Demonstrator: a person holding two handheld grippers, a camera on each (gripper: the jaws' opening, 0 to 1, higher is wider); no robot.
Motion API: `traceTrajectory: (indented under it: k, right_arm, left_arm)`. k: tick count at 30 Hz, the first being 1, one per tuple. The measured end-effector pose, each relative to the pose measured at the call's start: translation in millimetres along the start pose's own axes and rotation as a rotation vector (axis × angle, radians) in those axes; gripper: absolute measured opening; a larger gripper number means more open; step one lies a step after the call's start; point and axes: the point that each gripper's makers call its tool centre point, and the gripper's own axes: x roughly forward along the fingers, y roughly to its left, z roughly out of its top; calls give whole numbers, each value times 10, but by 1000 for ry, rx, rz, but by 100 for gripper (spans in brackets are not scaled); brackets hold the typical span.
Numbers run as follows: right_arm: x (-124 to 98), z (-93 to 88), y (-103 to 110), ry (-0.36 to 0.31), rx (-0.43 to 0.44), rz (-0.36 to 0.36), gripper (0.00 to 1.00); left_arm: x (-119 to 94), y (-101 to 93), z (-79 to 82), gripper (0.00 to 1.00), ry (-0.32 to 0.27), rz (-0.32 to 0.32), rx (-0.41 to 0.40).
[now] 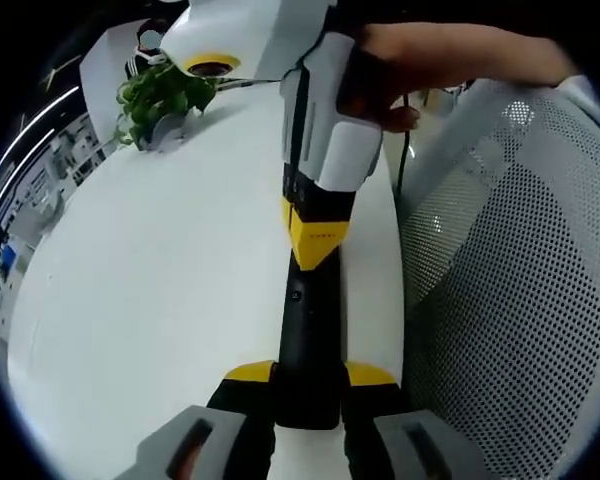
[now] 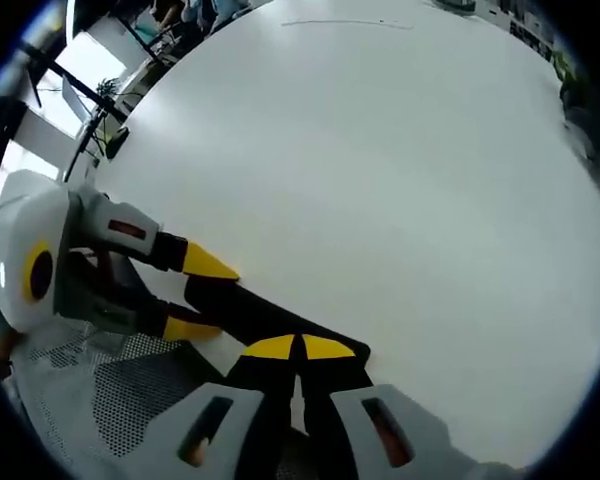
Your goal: Press the specified remote control buttons in sequence, fully releasing each button before pressing the next.
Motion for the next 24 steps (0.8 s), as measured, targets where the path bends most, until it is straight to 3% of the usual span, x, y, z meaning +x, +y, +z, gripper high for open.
traceTrajectory:
  k: [10, 24]
  right_arm:
    - [10, -6, -7, -24, 47, -1, 0]
    - [38, 3, -26, 79, 113, -37, 0]
  left_arm:
    - [2, 2, -6, 25, -11, 8, -33]
    - [-5, 3, 5, 25, -26, 42, -56]
